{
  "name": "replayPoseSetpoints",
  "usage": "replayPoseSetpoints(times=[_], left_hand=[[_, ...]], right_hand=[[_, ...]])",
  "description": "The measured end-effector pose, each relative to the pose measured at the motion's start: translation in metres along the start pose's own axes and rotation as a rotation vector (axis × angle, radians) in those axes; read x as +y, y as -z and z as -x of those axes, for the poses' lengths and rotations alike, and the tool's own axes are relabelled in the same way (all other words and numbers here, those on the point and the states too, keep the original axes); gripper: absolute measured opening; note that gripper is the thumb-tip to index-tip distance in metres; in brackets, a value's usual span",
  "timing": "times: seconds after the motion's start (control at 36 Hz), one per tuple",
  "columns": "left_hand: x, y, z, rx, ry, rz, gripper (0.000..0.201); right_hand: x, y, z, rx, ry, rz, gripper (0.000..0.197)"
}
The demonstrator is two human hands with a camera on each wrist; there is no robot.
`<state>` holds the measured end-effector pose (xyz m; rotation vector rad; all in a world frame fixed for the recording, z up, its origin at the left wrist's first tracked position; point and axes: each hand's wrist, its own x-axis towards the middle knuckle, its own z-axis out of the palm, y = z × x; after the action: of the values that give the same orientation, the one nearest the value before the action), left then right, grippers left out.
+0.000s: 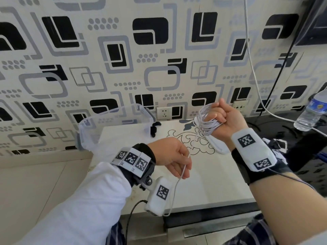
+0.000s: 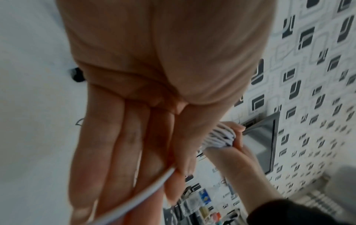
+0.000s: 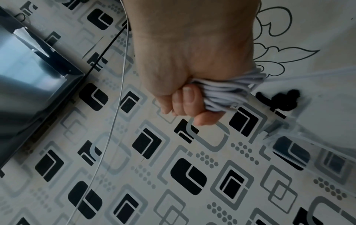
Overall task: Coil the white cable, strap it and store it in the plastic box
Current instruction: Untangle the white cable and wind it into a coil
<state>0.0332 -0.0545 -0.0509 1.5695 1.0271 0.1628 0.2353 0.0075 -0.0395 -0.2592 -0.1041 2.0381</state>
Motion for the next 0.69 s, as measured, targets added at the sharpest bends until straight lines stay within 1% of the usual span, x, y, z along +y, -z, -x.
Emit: replayPoseSetpoints(times=[0.11,0.17,0.28,0.39,0.47,0.56,0.64,0.69], left_hand=[[-0.005,-0.009,-0.005,-0.051,0.078,-0.085,0.017],[-0.008,-0.012,-0.008,-0.072,0.130,-0.121,0.020],[-0.010,-0.015,-0.010,-0.139,0.222,-0.189,0.029],[-0.011,-0.009,-0.009,-0.108,0.218,-0.230,0.027],[-0.013,-0.007,-0.007,-0.131,0.218,-0.218,0.026],[-0.015,-0.007,-0.007,-0.146,0.211,-0.210,0.026],[-0.017,-0.004,-0.008,-0.073,0.189,-0.177,0.024],[-0.019,0.000,-0.008,-0.017,0.188,-0.174,0.023]], right_hand=[[-0.006,-0.001,0.003,0.027,0.118,-0.068,0.038],[-0.007,-0.001,0.005,0.029,0.142,-0.097,0.043],[-0.006,-0.002,0.005,0.097,0.176,-0.043,0.041],[-0.003,-0.002,0.006,0.142,0.127,0.019,0.040],[-0.002,-0.001,0.005,0.147,0.114,0.041,0.039],[-0.002,-0.001,0.004,0.120,0.083,0.039,0.038],[-0.003,-0.001,0.005,0.069,-0.016,0.078,0.032],[-0.001,0.000,0.007,0.074,-0.102,0.133,0.028]])
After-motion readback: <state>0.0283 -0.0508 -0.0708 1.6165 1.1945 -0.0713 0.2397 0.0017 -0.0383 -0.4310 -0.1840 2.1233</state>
